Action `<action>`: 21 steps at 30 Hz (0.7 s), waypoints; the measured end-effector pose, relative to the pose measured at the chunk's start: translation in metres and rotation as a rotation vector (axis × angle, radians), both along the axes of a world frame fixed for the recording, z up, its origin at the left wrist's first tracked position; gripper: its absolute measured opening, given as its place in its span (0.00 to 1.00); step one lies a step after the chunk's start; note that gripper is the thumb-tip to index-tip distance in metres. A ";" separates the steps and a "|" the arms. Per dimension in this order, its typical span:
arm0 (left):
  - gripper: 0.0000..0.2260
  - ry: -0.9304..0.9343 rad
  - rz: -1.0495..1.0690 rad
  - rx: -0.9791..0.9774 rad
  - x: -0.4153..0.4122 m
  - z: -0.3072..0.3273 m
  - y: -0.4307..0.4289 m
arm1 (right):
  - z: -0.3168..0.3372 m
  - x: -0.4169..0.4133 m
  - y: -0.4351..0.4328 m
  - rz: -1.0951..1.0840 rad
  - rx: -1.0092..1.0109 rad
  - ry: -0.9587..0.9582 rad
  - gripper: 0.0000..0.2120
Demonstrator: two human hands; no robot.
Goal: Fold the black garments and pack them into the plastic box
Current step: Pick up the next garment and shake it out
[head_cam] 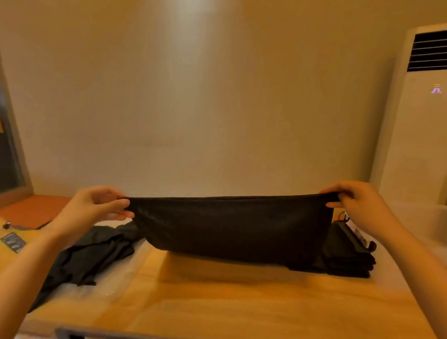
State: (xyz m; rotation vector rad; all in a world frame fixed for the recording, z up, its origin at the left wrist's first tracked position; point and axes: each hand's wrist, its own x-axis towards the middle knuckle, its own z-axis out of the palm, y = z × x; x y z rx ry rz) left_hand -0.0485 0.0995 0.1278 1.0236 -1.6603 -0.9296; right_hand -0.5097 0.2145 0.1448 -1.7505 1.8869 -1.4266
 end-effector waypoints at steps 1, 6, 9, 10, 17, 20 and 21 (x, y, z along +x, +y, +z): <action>0.05 0.012 -0.002 0.000 0.005 -0.016 0.011 | -0.011 0.009 0.014 -0.009 -0.019 0.004 0.21; 0.10 -0.059 0.056 -0.015 0.026 -0.099 0.054 | -0.082 0.033 0.068 -0.039 0.001 0.200 0.18; 0.07 -0.077 0.083 -0.043 0.028 -0.129 0.068 | -0.115 0.036 0.083 -0.108 -0.007 0.247 0.15; 0.05 -0.086 0.087 -0.059 0.028 -0.135 0.071 | -0.122 0.036 0.088 -0.137 -0.024 0.261 0.14; 0.04 -0.018 0.098 -0.089 0.014 -0.142 0.090 | -0.142 0.033 0.116 -0.146 -0.054 -0.115 0.09; 0.01 0.040 0.174 -0.114 0.006 -0.144 0.104 | -0.146 0.037 0.132 -0.118 -0.073 -0.242 0.08; 0.02 0.043 0.201 -0.124 0.005 -0.145 0.110 | -0.149 0.037 0.137 -0.111 -0.080 -0.291 0.08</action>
